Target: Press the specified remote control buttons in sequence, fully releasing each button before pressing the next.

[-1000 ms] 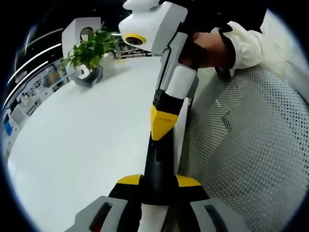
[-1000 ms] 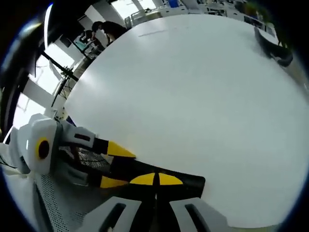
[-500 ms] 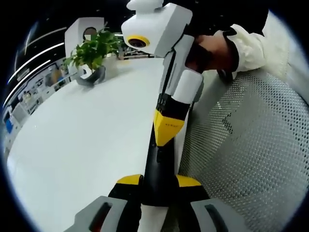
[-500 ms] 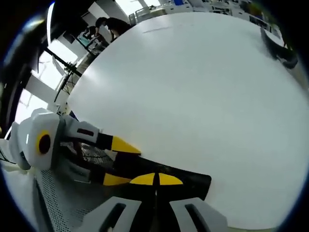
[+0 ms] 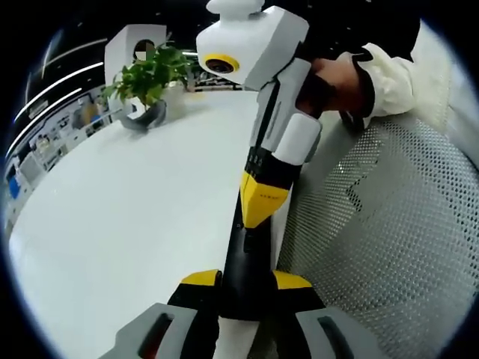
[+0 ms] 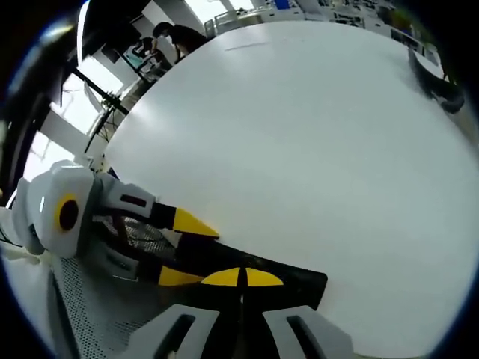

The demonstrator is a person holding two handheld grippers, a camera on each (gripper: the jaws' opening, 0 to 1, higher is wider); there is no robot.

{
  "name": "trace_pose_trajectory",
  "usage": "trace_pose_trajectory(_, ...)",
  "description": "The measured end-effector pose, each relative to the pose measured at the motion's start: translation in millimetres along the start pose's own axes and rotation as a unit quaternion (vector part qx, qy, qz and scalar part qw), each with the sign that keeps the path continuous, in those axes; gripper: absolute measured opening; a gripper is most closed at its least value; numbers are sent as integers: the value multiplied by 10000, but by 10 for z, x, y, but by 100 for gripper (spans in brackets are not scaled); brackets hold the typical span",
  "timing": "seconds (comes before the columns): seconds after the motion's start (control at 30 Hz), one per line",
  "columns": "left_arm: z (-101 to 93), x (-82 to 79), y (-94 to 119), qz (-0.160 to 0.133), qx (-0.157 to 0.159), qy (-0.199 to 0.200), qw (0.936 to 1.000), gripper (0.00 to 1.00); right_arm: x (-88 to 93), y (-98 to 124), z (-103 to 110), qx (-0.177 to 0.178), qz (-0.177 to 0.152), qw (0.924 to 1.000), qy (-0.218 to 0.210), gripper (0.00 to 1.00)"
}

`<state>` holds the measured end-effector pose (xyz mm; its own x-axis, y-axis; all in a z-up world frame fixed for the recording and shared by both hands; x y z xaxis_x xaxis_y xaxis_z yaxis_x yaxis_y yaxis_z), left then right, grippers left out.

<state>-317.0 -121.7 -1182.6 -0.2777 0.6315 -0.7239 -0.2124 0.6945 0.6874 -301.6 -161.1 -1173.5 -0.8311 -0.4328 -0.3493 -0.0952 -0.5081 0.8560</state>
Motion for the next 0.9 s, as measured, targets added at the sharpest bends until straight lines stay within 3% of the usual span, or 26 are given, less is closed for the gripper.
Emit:
trace_pose_trajectory(0.67, -1, -3, 2, 10, -7, -54, 10000, 25, 9, 9, 15, 29, 22, 10000, -8, 0)
trace_pose_trajectory(0.77, -2, -2, 5, 16, -8, -51, 10000, 25, 39, 14, 33, 10, 123, 9999, -19, 0)
trace_pose_trajectory(0.83, -4, 1, 6, 18, -8, -59, 10000, 25, 120, 10, 89, -132, 387, 9991, -100, 0)
trace_pose_trajectory(0.9, -6, 5, 5, 20, -21, -126, 9999, 25, 86, 11, 65, 21, 270, 9996, 48, 0)
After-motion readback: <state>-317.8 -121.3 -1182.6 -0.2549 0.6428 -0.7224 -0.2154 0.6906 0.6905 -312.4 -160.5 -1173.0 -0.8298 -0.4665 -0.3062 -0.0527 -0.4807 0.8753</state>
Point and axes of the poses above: the point that each gripper's makers call its tool centre point, and the gripper's own axes: y roughly backward along the fingers, z roughly to its left, x roughly out of its underside, the point moved 1 cm from there along y, roughly backward along the fingers, and after that the axes turned 2 degrees about y, right-handed, at the moved point
